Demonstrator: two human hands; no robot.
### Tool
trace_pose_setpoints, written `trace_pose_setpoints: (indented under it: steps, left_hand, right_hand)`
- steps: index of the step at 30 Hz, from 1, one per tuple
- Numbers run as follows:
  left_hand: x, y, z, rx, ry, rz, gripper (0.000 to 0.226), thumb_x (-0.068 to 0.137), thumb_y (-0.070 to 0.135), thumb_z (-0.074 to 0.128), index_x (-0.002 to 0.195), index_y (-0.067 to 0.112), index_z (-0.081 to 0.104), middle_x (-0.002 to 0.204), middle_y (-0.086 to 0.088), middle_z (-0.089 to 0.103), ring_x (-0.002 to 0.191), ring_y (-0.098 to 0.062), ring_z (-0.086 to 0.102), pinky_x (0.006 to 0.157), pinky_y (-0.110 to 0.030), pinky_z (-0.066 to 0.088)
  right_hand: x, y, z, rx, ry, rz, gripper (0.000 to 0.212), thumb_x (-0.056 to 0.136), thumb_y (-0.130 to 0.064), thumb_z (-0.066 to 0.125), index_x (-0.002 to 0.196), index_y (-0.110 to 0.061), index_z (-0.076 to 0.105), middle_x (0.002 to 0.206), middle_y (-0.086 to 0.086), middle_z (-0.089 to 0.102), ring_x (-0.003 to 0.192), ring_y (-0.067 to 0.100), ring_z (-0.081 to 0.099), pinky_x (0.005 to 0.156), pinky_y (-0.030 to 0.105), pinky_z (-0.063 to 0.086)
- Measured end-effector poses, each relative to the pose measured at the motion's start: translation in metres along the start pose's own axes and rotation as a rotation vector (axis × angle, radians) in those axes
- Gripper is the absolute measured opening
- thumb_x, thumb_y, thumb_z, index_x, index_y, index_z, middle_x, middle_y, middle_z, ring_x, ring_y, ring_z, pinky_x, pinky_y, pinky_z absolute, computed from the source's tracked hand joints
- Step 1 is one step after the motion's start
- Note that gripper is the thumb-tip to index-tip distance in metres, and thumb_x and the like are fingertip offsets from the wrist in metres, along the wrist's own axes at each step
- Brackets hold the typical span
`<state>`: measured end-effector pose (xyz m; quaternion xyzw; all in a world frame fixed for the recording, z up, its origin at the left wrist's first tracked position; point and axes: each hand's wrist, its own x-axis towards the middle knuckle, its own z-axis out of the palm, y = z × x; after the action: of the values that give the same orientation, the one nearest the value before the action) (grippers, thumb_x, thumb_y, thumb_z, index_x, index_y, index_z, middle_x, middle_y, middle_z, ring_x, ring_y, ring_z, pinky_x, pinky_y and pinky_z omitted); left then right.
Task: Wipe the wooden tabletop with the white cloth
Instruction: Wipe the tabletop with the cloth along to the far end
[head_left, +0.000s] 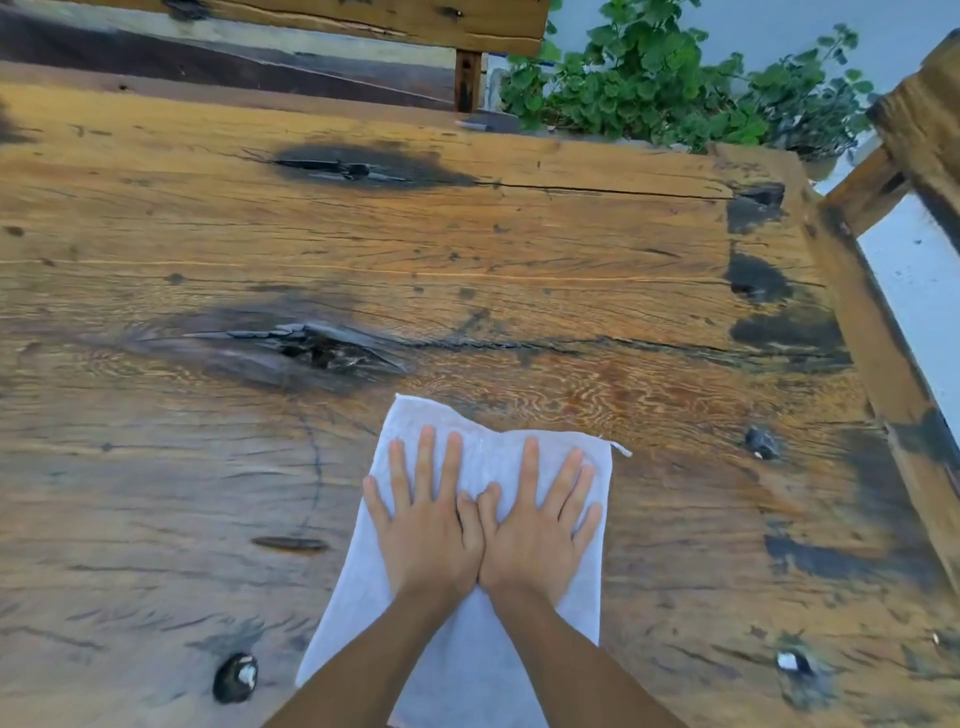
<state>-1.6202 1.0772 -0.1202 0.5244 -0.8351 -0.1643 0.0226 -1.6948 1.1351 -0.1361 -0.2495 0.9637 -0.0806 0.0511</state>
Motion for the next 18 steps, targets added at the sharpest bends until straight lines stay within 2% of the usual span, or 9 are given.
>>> trace_pose_setpoints:
  steps: [5, 8, 12, 18]
  left_hand:
    - [0.097, 0.028, 0.004, 0.017, 0.026, 0.032, 0.064, 0.096, 0.041, 0.020, 0.159, 0.038, 0.010, 0.169, 0.009, 0.001, 0.156, -0.024, -0.006, 0.122, -0.059, 0.001]
    - [0.157, 0.046, 0.007, 0.027, 0.047, 0.039, 0.064, 0.096, 0.041, 0.020, 0.159, 0.039, 0.011, 0.169, 0.010, 0.000, 0.156, -0.023, -0.007, 0.121, -0.058, -0.001]
    - [0.236, 0.073, 0.007, 0.038, 0.072, 0.052, 0.063, 0.097, 0.040, 0.020, 0.159, 0.039, 0.009, 0.169, 0.010, 0.000, 0.156, -0.024, -0.009, 0.120, -0.057, -0.003]
    - [0.328, 0.101, -0.001, 0.063, 0.040, 0.094, 0.066, 0.094, 0.043, 0.008, 0.159, 0.036, 0.001, 0.169, 0.008, -0.005, 0.155, -0.025, -0.013, 0.121, -0.058, -0.006]
  right_hand:
    - [0.093, -0.029, 0.004, 0.004, -0.069, 0.053, 0.071, 0.092, -0.066, 0.007, 0.157, -0.043, -0.013, 0.170, 0.009, -0.014, 0.156, 0.026, -0.015, 0.124, 0.053, -0.008]
    - [0.153, -0.047, 0.006, -0.004, -0.084, 0.071, 0.069, 0.095, -0.065, 0.008, 0.150, -0.044, -0.029, 0.168, 0.010, -0.021, 0.154, 0.026, -0.024, 0.122, 0.053, -0.014]
    - [0.232, -0.073, 0.004, 0.014, -0.094, 0.084, 0.071, 0.098, -0.064, 0.012, 0.149, -0.043, -0.031, 0.167, 0.010, -0.026, 0.153, 0.026, -0.028, 0.122, 0.054, -0.014]
    - [0.326, -0.102, -0.002, -0.012, -0.114, -0.005, 0.068, 0.100, -0.060, 0.012, 0.156, -0.041, -0.021, 0.167, 0.011, -0.026, 0.153, 0.029, -0.026, 0.122, 0.055, -0.013]
